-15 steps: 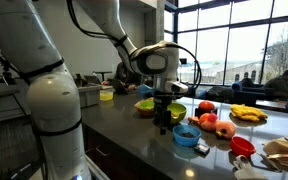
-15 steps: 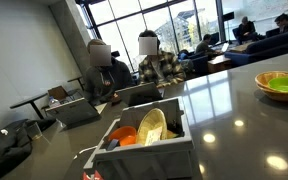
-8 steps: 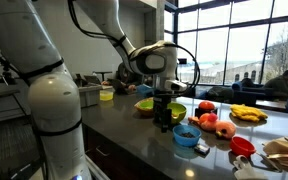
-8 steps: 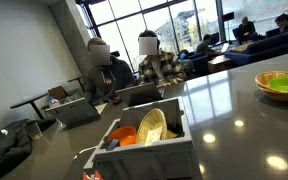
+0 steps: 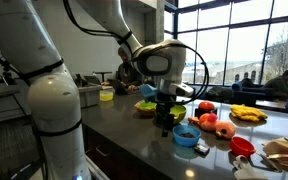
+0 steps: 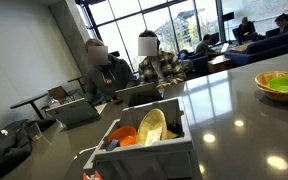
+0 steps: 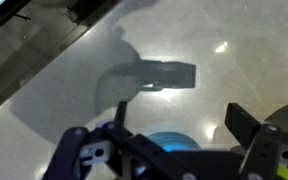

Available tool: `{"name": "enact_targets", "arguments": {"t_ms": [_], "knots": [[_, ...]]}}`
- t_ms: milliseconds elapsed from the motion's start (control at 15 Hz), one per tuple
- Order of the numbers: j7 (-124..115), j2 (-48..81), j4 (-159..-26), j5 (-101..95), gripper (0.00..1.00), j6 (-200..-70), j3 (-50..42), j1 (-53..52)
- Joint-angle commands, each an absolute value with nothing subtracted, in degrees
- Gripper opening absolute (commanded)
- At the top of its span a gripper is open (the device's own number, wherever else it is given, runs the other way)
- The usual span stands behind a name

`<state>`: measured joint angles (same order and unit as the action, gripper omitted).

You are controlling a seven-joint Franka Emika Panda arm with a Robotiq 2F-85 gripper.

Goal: Pour the content in the blue bowl into the green bowl on the right

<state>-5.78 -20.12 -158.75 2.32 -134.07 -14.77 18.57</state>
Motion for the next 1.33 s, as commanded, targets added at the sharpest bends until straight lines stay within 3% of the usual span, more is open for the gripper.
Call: {"name": "enact_targets", "arguments": {"t_ms": [0,733,1267], "knots": [[-2.9,-23.7,-159.3,4.9,1.0,-130.6,-18.1,20.1],[2.3,-26.2,-153.8,28.3,1.0,-120.3,-21.5,15.4],[-11.7,-31.5,-160.0,25.3,1.0,-124.1,-9.5,14.9]]}}
